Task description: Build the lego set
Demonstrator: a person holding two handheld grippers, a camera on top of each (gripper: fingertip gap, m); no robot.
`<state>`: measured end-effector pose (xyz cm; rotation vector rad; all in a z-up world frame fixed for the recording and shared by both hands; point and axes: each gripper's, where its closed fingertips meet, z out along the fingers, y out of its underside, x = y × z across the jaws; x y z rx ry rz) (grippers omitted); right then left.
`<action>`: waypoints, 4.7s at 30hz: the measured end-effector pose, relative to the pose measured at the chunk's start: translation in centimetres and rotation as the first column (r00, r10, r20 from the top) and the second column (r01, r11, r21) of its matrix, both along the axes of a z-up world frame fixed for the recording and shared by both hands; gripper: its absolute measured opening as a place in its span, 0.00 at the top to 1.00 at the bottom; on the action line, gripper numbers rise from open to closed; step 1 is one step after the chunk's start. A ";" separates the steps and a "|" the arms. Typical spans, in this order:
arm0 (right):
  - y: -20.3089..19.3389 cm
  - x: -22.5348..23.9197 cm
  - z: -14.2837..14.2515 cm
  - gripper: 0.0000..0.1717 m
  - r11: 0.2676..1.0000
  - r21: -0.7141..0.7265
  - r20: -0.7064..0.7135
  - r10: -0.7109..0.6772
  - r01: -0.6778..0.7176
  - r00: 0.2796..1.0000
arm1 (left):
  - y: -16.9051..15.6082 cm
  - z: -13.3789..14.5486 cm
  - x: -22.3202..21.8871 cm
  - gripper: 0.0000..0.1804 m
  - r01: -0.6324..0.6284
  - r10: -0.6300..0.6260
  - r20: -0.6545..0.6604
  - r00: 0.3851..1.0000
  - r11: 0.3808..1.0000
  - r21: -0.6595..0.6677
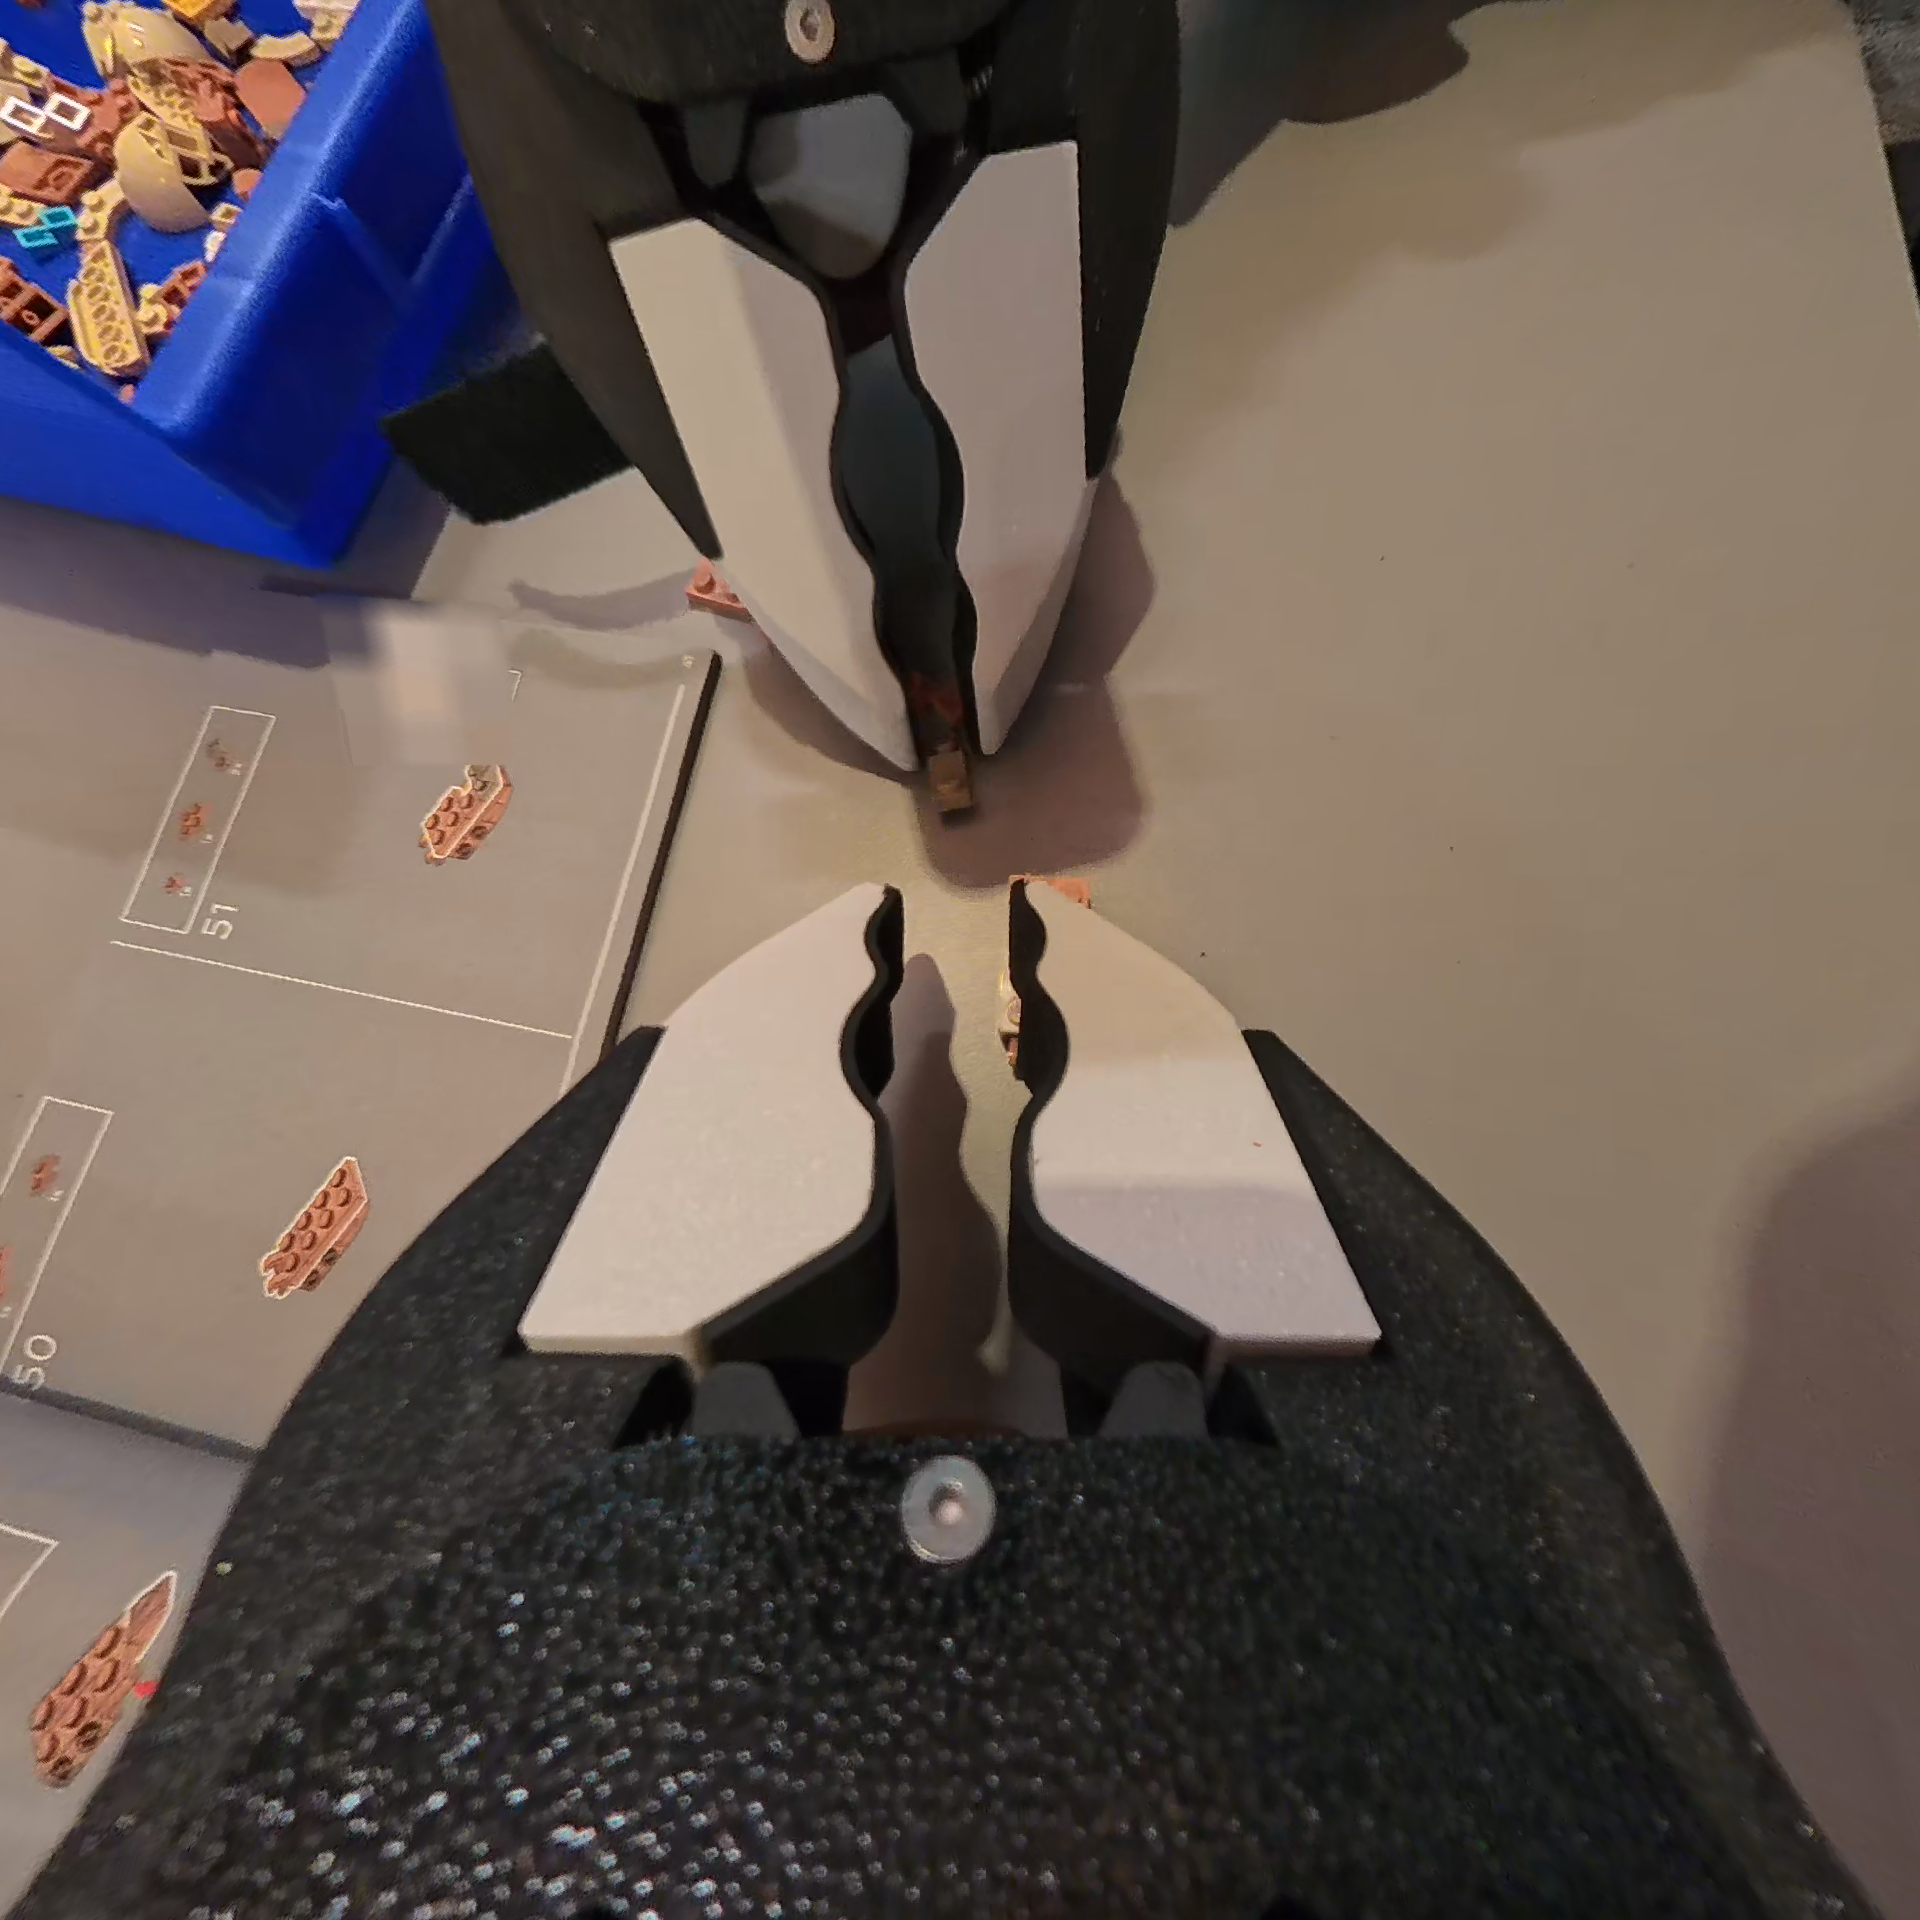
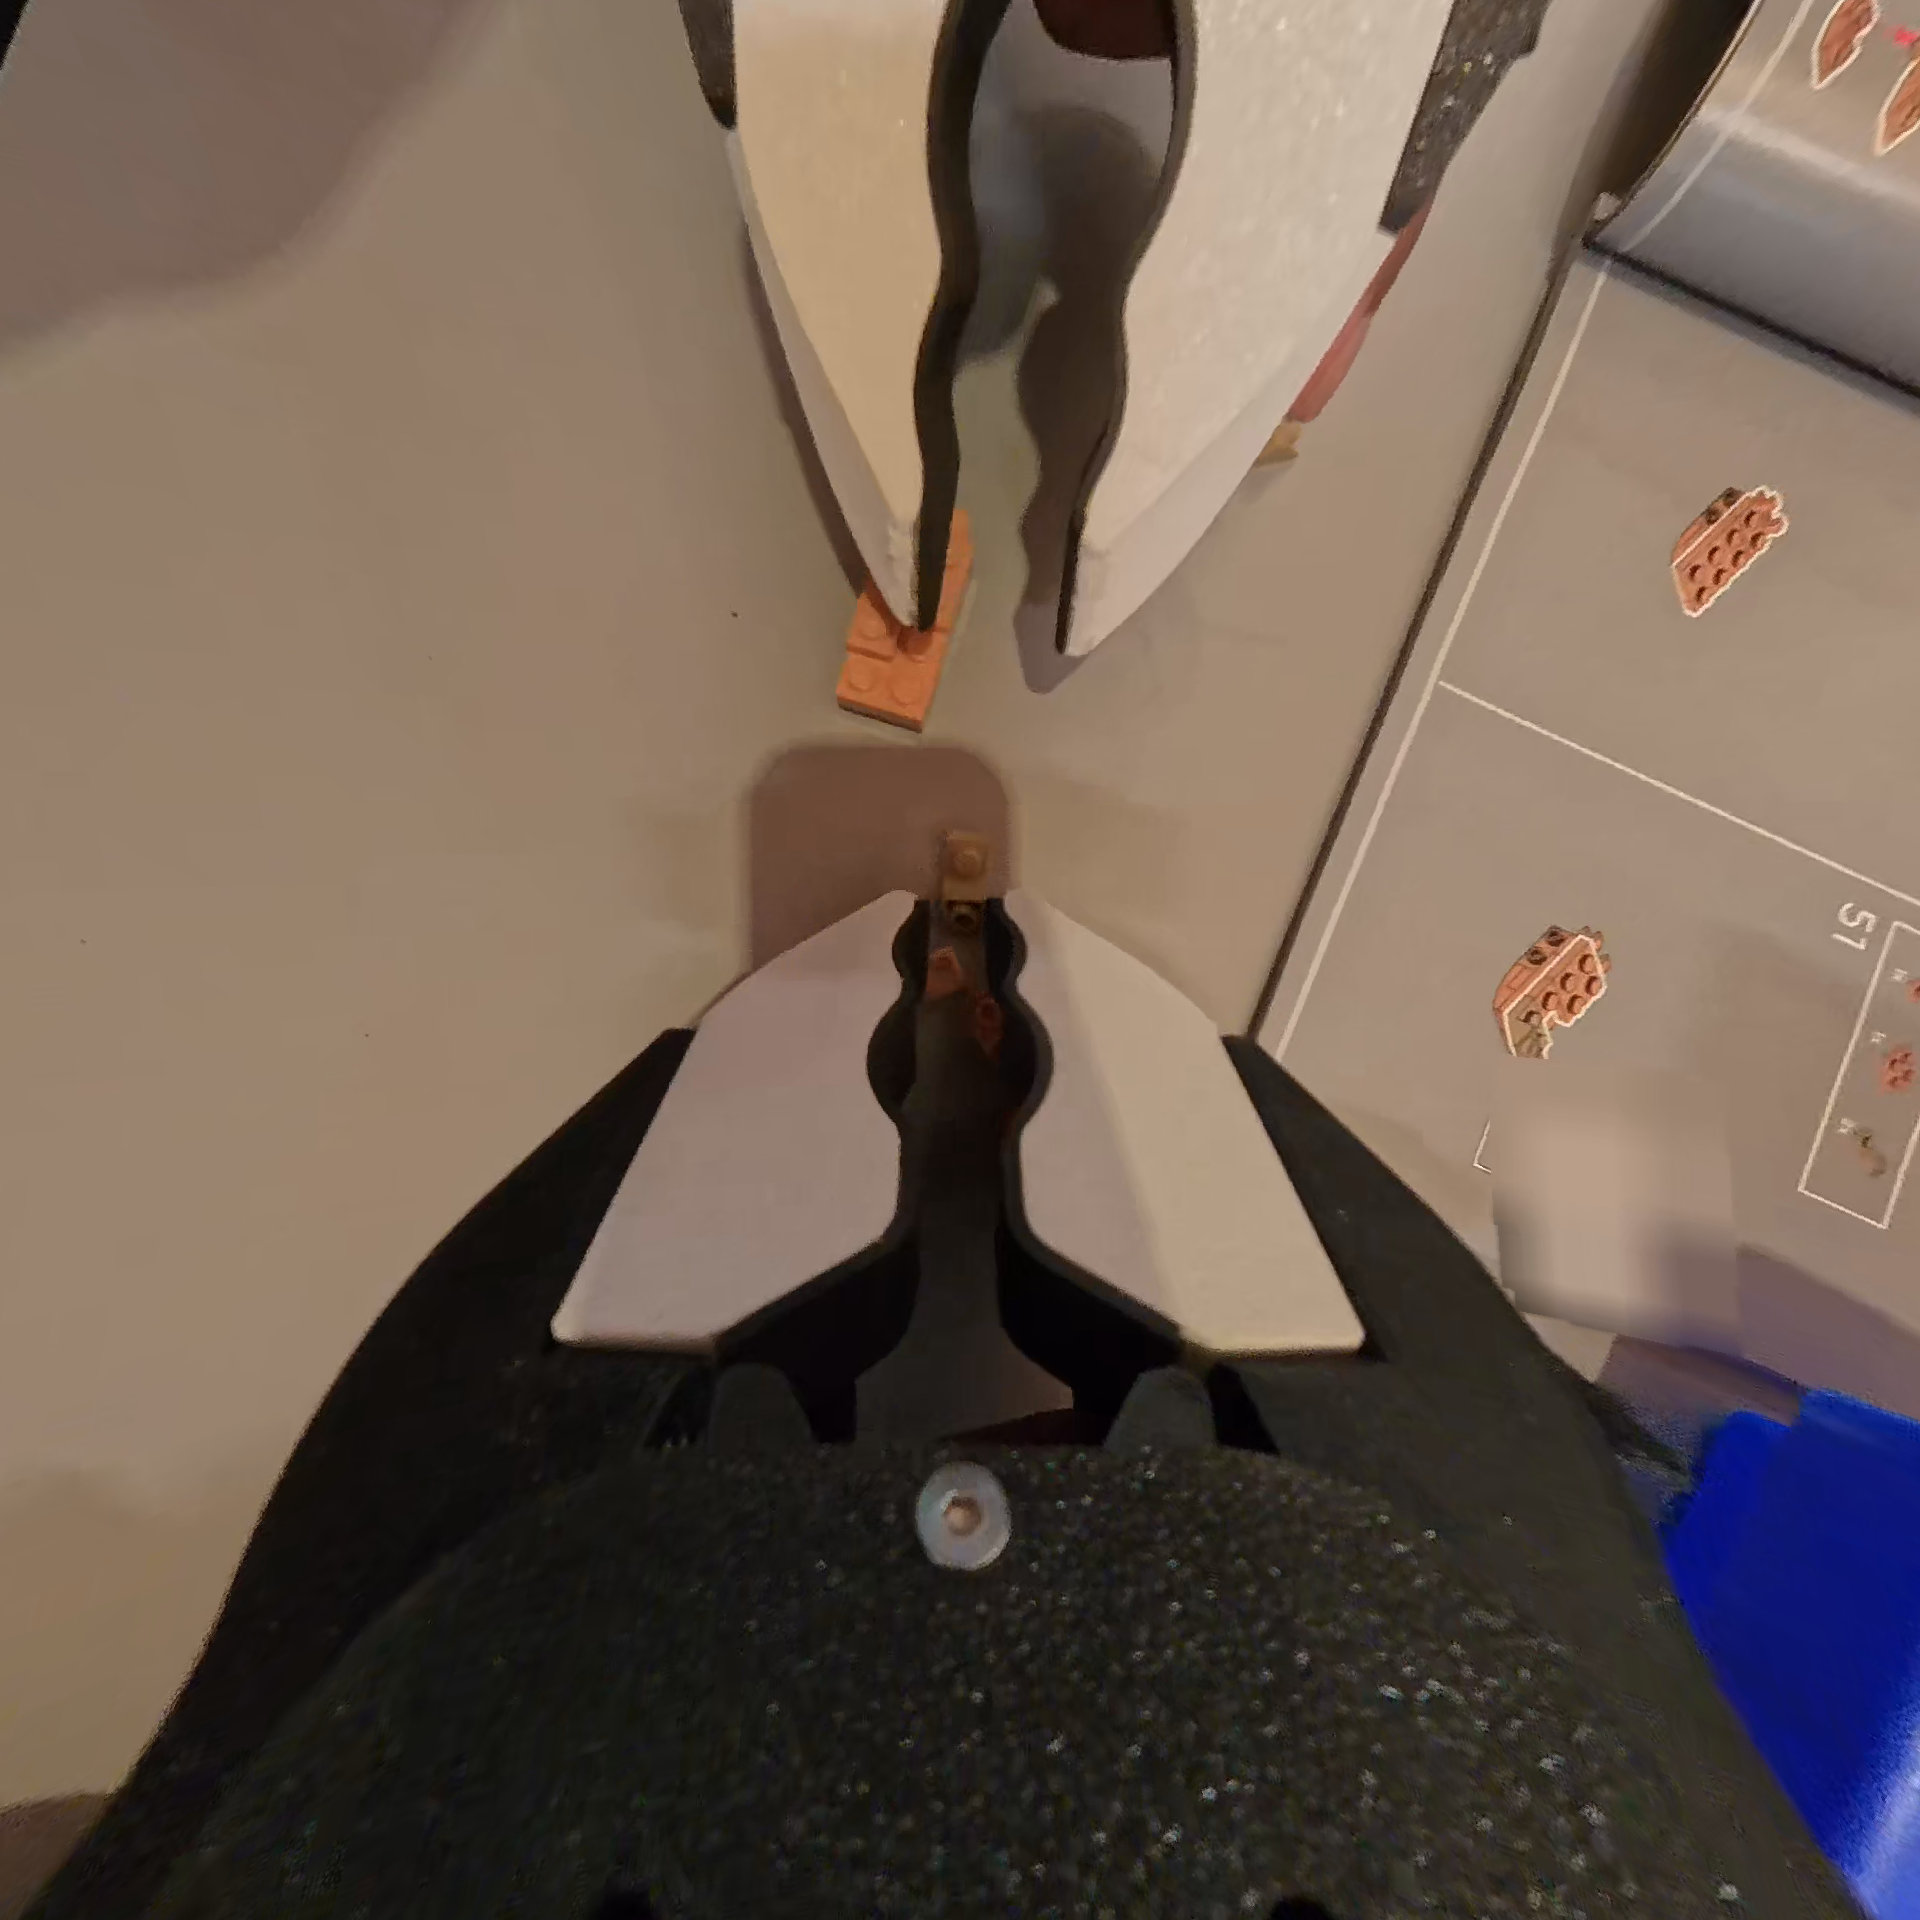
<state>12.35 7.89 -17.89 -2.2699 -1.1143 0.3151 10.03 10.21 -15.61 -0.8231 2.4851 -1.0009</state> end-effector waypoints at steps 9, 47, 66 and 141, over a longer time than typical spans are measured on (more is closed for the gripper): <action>0.7 -0.6 1.1 0.96 0.998 0.056 -0.009 -0.004 0.005 1.000 | -0.3 0.1 0.1 0.90 0.001 -0.001 0.009 1.000 1.000 -0.009; 1.5 -1.3 5.7 0.89 0.959 0.245 -0.165 -0.107 0.146 0.980 | -1.1 3.1 0.9 0.96 0.021 0.005 0.180 0.984 0.990 -0.143; 0.1 -1.4 9.7 0.89 0.851 0.329 -0.620 -0.133 0.410 0.774 | -2.3 6.8 0.7 0.96 0.104 0.010 0.245 0.970 0.889 -0.447; 0.2 -1.7 3.8 0.95 0.882 0.386 -0.105 -0.250 0.271 0.963 | -1.5 0.9 -0.1 0.90 0.165 -0.246 0.306 0.920 0.949 0.268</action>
